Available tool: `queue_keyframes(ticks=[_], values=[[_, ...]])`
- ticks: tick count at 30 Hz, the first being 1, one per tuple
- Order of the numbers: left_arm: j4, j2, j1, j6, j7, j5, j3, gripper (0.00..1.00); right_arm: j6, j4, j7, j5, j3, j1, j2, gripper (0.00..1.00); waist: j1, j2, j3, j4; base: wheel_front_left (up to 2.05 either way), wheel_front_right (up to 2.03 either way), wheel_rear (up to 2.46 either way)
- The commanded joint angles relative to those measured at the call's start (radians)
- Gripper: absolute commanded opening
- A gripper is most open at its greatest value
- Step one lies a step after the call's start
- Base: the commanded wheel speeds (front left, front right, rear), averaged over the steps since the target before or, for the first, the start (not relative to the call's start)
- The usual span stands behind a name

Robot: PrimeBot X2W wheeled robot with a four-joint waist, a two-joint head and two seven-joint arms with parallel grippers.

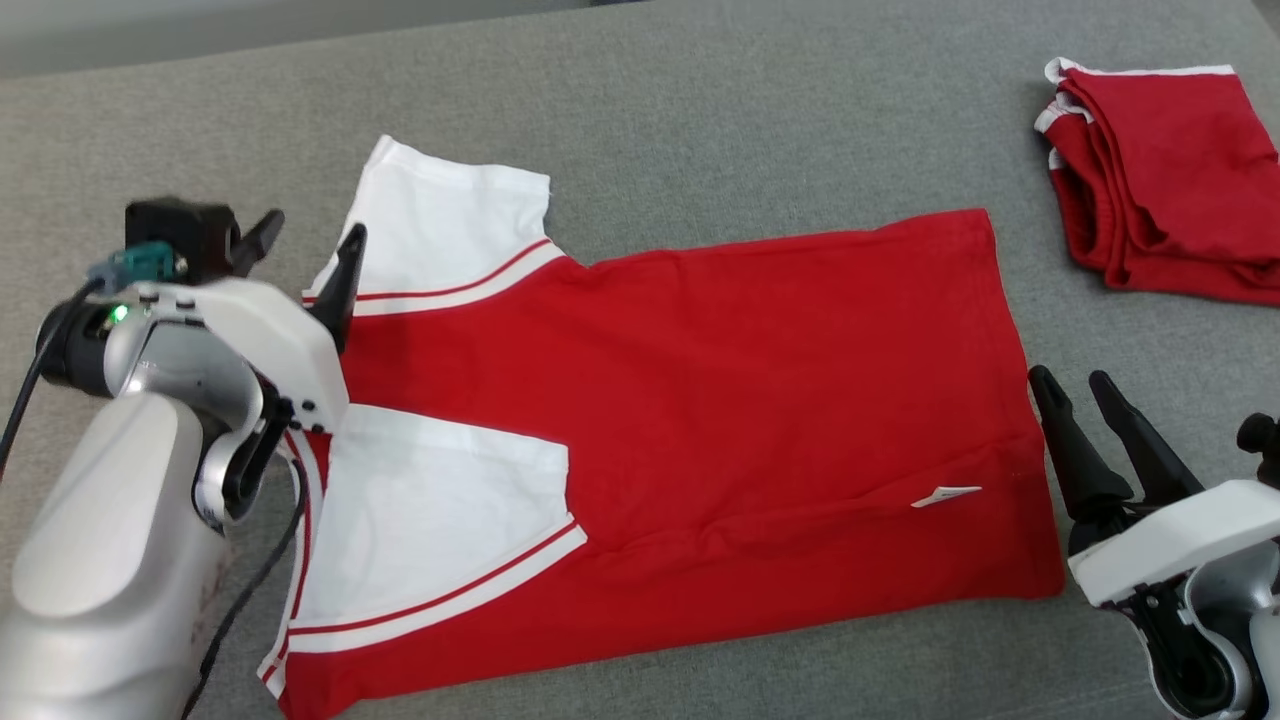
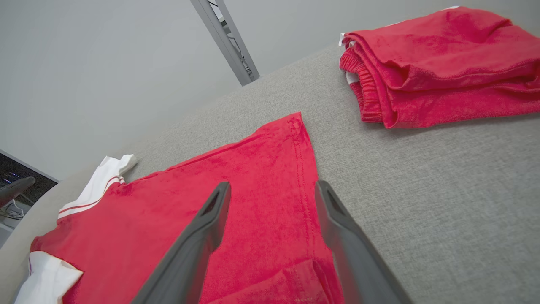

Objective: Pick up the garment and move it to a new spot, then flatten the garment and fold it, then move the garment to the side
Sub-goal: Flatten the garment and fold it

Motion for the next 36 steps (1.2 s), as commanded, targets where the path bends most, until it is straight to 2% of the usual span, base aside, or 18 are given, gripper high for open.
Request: queue_keyframes(ticks=[1,11,21,22,23,26,29,36], values=[[0.052,-0.003,-0.073,0.002,0.004,0.024,-0.010,1.00,0.001,0.002,-0.007,-0.005,0.013,-0.025,-0.012,1.00,0.0000,0.0000,0.055,-0.028,0.00,0.00,0.00],[0.371,-0.006,-0.342,0.018,-0.023,0.090,-0.039,1.00,0.001,0.011,-0.038,0.025,0.084,-0.112,-0.032,1.00,0.0000,0.0000,0.152,-0.104,0.00,0.00,0.00],[0.570,-0.007,-0.436,0.005,-0.029,0.125,-0.082,0.99,0.001,0.023,-0.067,0.043,0.094,-0.124,-0.051,1.00,0.0000,0.0000,0.158,-0.130,0.00,0.00,0.00],[0.588,-0.007,-0.441,0.005,-0.030,0.125,-0.085,0.83,0.001,0.023,-0.071,0.044,0.095,-0.124,-0.052,1.00,0.0000,0.0000,0.156,-0.131,0.00,0.00,0.00],[0.605,-0.010,-0.445,0.004,-0.029,0.123,-0.086,0.60,0.001,0.024,-0.072,0.043,0.095,-0.124,-0.054,1.00,0.0000,0.0000,0.155,-0.133,0.00,0.00,0.00],[0.645,-0.018,-0.460,-0.010,-0.033,0.121,-0.095,0.00,0.001,0.021,-0.079,0.045,0.094,-0.127,-0.058,1.00,0.0000,0.0000,0.148,-0.133,0.00,0.00,0.00],[0.671,-0.031,-0.467,-0.032,-0.045,0.123,-0.111,0.00,0.001,0.019,-0.084,0.043,0.092,-0.132,-0.063,1.00,0.0000,0.0000,0.135,-0.129,0.00,0.00,0.00],[0.690,-0.062,-0.486,-0.054,-0.135,0.112,-0.121,0.00,0.001,0.038,-0.076,-0.019,0.101,-0.176,-0.090,1.00,0.0000,0.0000,0.099,-0.099,0.00,0.00,0.00]])
